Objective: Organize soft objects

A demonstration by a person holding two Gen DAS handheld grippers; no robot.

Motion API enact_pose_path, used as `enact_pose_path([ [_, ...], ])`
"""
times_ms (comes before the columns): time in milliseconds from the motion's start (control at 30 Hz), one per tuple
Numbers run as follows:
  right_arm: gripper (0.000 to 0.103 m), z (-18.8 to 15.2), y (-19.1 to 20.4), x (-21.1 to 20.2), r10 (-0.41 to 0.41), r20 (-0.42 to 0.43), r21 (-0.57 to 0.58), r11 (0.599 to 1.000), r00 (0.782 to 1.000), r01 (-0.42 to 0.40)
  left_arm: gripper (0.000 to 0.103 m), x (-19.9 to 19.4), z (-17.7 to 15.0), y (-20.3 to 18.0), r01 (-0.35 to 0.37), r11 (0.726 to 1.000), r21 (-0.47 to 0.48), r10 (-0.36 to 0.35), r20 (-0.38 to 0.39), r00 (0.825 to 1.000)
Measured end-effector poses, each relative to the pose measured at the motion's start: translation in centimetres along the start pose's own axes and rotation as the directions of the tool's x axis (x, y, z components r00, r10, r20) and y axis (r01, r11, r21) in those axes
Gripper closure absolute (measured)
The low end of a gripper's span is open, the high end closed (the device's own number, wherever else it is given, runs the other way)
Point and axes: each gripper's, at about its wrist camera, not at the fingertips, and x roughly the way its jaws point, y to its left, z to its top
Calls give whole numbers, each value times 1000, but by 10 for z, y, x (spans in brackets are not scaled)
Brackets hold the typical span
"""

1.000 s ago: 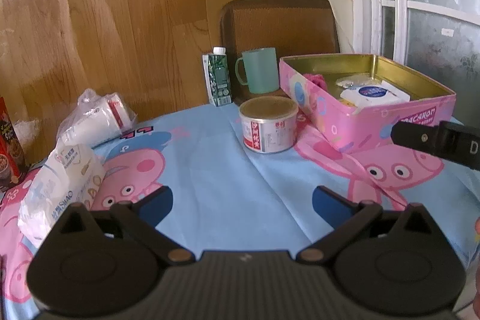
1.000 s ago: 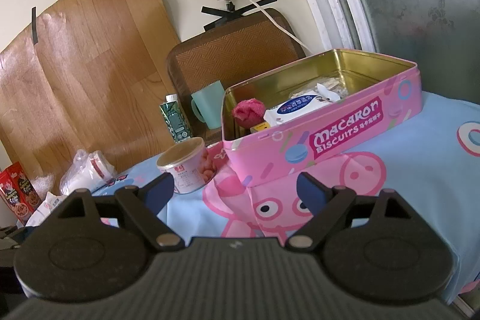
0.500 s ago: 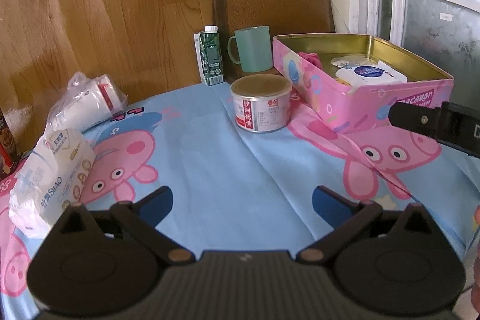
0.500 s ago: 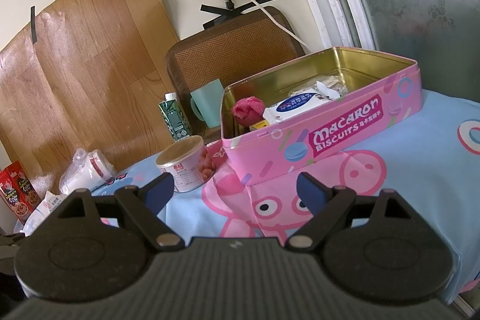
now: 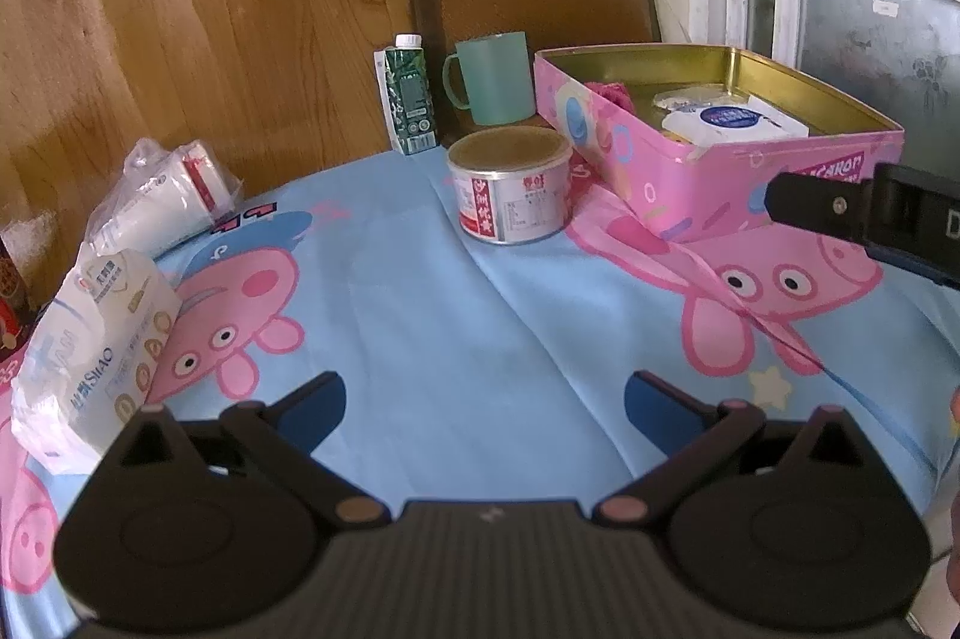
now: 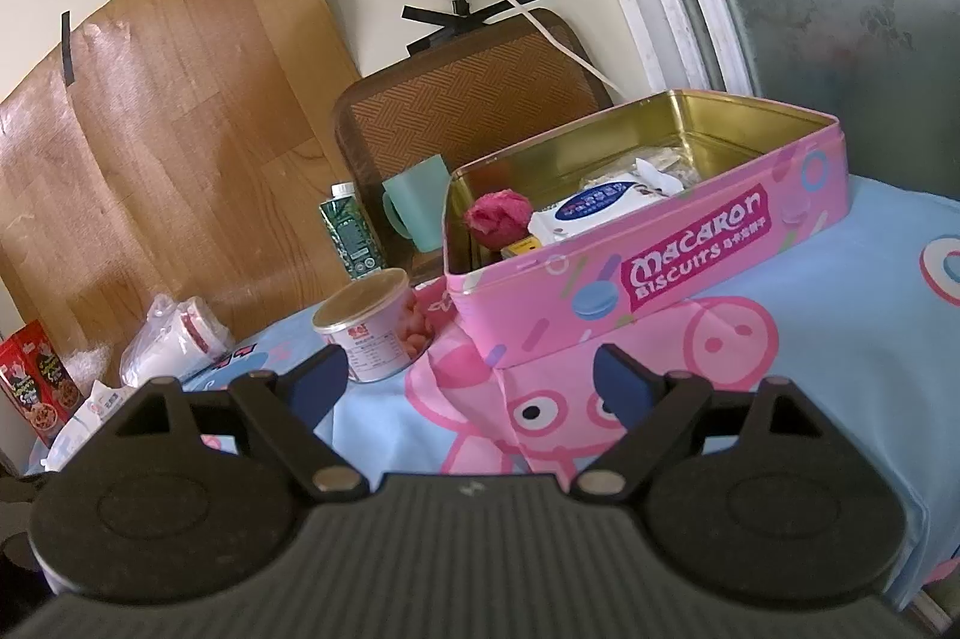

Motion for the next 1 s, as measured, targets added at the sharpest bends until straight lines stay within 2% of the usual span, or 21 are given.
enact_pose_path([
  [1000,12,-3,-7,2,-9,-11,31,999,1000,9,0,8,-7,-16,51,998,29,-49,-58,997],
])
